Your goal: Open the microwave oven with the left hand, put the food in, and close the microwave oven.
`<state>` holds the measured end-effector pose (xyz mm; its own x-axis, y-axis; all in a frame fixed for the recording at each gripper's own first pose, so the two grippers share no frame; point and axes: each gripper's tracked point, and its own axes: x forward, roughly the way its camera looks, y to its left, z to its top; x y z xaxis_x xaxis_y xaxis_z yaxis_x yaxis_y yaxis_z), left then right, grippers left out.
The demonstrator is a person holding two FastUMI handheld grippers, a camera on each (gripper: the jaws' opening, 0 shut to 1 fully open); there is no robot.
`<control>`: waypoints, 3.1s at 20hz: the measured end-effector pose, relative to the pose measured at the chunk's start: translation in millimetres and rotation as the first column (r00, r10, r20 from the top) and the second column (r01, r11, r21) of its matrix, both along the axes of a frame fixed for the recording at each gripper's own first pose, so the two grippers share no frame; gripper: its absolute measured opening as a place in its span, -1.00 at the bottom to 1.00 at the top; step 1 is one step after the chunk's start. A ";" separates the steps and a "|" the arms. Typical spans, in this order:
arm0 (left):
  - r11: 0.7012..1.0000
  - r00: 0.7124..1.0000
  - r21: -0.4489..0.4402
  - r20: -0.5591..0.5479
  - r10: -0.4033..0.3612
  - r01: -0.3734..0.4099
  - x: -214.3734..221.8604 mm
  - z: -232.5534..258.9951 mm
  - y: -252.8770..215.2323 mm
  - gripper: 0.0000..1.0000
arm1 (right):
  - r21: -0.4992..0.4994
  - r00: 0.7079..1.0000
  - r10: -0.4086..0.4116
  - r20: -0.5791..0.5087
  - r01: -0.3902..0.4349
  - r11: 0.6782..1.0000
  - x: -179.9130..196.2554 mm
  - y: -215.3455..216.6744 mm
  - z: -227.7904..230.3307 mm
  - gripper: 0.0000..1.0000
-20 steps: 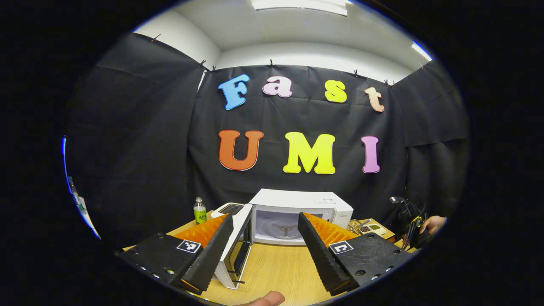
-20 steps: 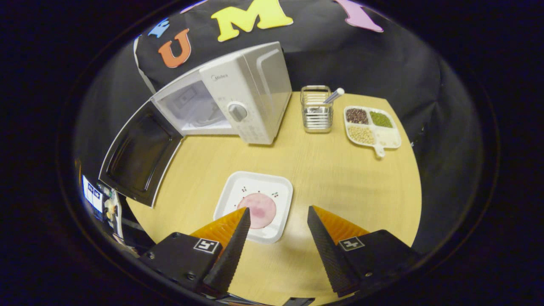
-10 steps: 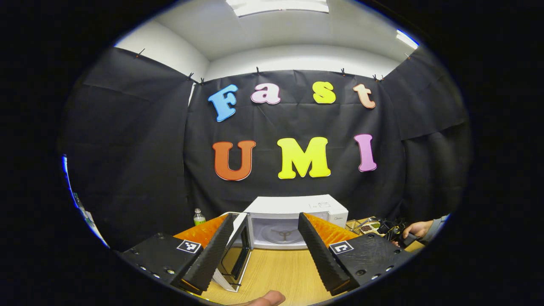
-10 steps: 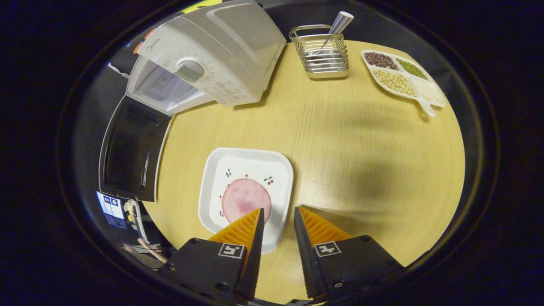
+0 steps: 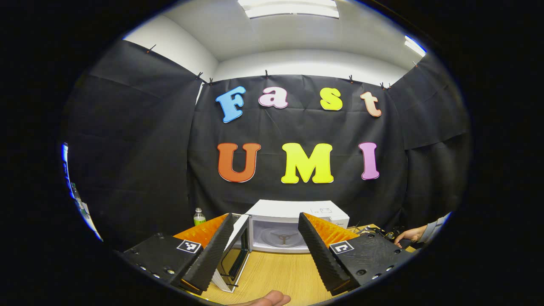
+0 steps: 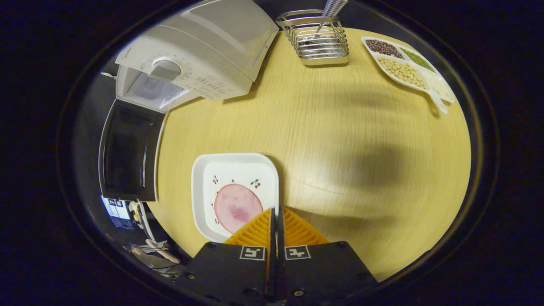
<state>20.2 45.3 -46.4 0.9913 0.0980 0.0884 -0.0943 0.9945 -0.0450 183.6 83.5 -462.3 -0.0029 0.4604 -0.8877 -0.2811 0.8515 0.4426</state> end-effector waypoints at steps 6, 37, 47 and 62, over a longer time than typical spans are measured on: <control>1.000 1.000 -0.012 0.023 0.002 -0.001 -12.8 1.6 9.8 0.87 | 0.152 0.993 -0.115 -0.033 0.119 0.981 -14.1 4.5 0.3 -1.00; 0.997 0.999 -0.059 -0.012 0.053 -0.053 -41.8 -29.7 109.3 0.87 | 0.395 0.427 -0.904 0.001 0.831 0.392 1.6 271.1 88.2 -1.00; 0.997 0.997 -0.006 -0.013 0.072 -0.072 -22.6 -42.1 120.4 0.87 | 0.389 0.254 -0.967 -0.017 0.893 0.228 87.9 317.5 81.1 -1.00; 0.997 0.996 -0.032 -0.067 0.061 -0.063 -0.3 -67.0 124.5 0.86 | 0.387 0.125 -0.991 0.055 0.912 0.137 171.6 341.2 63.4 -1.00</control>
